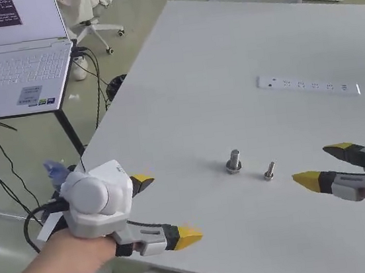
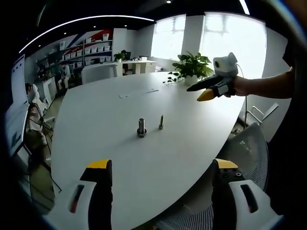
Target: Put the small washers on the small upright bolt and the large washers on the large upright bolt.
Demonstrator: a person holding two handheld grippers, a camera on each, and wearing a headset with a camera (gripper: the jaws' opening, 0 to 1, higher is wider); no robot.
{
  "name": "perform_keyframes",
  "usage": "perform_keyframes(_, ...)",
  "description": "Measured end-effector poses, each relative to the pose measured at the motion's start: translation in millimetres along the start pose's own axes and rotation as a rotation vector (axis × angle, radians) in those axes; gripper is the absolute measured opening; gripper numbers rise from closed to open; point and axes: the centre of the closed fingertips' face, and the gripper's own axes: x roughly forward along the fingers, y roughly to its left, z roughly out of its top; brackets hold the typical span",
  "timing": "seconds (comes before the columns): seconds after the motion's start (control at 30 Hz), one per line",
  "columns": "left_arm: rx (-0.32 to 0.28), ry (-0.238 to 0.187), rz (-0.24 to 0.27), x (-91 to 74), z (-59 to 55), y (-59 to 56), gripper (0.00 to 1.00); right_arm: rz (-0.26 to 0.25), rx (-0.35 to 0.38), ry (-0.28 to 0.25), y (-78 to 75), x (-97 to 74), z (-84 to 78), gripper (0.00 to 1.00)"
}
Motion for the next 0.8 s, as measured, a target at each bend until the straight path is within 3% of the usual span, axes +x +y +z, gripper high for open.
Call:
perform_keyframes(0.3,-0.048,-0.025,0.019,-16.8,-1.1,0.3,0.86,-0.031,0.034,-0.077,16.9,-23.5,-4.6,0.76)
perform_keyframes(0.5,-0.075,-0.065,0.037,-26.4,-0.3,0.0,0.87,-0.026,0.039,-0.069,29.9,-28.5,-19.0,0.80)
perform_keyframes(0.8,-0.068,-0.067,0.062,-36.3,-3.0,0.5,0.89,0.011,0.018,-0.043,50.7,-32.7,-34.0,0.86)
